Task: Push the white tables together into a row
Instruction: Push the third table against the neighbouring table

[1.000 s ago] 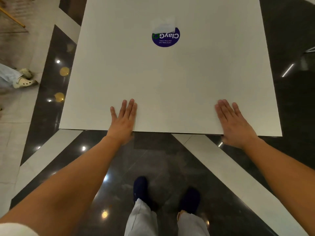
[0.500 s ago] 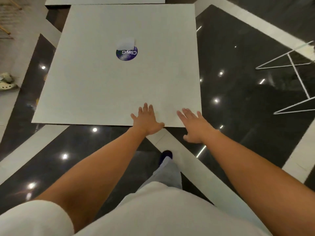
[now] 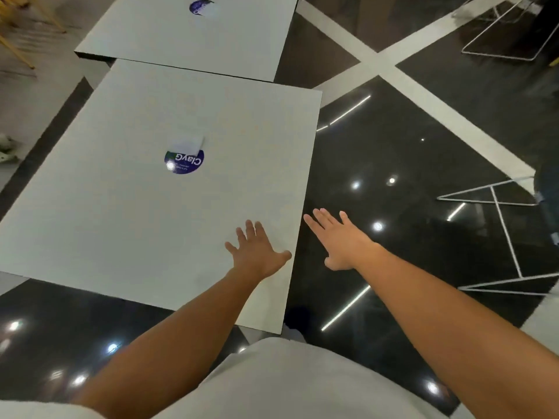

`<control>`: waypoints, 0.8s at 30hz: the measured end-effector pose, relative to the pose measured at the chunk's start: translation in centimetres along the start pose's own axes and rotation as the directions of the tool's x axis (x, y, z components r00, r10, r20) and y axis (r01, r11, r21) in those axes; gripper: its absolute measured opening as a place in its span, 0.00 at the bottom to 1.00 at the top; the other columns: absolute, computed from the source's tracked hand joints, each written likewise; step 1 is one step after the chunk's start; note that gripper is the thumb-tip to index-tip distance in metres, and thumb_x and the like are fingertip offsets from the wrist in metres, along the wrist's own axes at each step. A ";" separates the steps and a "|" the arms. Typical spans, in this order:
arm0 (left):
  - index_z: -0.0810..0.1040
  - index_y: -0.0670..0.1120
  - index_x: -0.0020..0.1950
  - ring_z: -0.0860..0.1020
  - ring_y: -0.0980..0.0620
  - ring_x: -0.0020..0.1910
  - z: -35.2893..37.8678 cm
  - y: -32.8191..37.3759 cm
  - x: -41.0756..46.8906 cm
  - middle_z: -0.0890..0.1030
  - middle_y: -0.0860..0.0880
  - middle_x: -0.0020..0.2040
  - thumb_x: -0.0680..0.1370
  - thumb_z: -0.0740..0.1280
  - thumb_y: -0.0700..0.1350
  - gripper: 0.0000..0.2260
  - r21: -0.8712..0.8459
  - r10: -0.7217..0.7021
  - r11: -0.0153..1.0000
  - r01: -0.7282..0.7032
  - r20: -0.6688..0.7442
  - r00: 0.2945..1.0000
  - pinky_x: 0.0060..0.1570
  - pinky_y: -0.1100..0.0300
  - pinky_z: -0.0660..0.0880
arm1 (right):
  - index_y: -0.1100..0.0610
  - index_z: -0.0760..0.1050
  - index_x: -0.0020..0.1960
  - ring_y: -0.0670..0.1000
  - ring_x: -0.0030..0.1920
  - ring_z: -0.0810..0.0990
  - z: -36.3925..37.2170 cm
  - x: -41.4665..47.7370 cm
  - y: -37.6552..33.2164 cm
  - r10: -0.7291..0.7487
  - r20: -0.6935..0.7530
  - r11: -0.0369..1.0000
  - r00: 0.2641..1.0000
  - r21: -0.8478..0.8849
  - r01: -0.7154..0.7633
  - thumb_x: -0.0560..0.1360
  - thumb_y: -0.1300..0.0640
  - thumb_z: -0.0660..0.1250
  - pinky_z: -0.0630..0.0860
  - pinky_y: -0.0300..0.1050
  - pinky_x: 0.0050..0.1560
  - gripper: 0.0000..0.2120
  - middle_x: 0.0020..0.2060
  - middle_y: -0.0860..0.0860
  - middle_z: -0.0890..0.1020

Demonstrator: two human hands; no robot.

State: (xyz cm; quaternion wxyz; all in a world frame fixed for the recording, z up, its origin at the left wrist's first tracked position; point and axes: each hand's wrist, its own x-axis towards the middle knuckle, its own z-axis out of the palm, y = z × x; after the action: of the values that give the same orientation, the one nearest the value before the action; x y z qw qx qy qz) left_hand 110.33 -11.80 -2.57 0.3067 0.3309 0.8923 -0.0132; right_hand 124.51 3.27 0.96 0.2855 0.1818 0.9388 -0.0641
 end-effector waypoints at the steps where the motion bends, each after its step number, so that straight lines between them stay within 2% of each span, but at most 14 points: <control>1: 0.42 0.48 0.81 0.42 0.38 0.80 -0.5 0.8 0.4 0.41 0.44 0.82 0.74 0.61 0.71 0.47 -0.018 -0.024 1.000 0.024 -0.003 1.000 0.73 0.32 0.45 | 0.54 0.32 0.79 0.56 0.79 0.38 -0.7 0.6 1.1 -0.020 0.009 1.000 1.000 -0.014 0.020 0.74 0.56 0.70 0.44 0.63 0.77 0.52 0.80 0.57 0.40; 11: 0.45 0.48 0.81 0.42 0.39 0.80 -1.5 4.9 3.8 0.42 0.44 0.82 0.73 0.60 0.71 0.46 -0.227 -0.293 0.933 0.278 -0.033 0.956 0.73 0.31 0.45 | 0.53 0.33 0.80 0.55 0.80 0.41 -6.6 8.7 8.7 -0.298 0.053 0.940 0.953 -0.156 0.303 0.76 0.55 0.67 0.45 0.61 0.78 0.48 0.80 0.56 0.42; 18: 0.44 0.49 0.81 0.42 0.40 0.80 0.2 9.9 4.6 0.43 0.45 0.82 0.70 0.62 0.71 0.50 -0.401 -0.531 0.785 0.471 -0.044 0.846 0.72 0.31 0.45 | 0.53 0.33 0.80 0.56 0.80 0.42 -10.1 14.6 15.3 -0.507 0.118 0.789 0.854 -0.334 0.515 0.75 0.52 0.68 0.48 0.62 0.78 0.50 0.80 0.57 0.42; 24: 0.41 0.49 0.81 0.40 0.40 0.80 2.1 14.5 4.4 0.41 0.44 0.82 0.70 0.61 0.71 0.50 -0.455 -0.640 0.692 0.560 -0.029 0.768 0.72 0.31 0.44 | 0.53 0.32 0.79 0.56 0.80 0.41 -11.9 19.2 18.5 -0.599 0.202 0.654 0.775 -0.435 0.619 0.75 0.50 0.68 0.47 0.61 0.77 0.50 0.80 0.56 0.41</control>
State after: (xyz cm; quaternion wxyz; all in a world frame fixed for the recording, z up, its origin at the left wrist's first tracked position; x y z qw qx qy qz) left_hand 117.49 1.62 -4.14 0.2645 -0.0546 0.9565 0.1104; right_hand 110.58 28.96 -0.24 0.3020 -0.2210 0.9244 0.0740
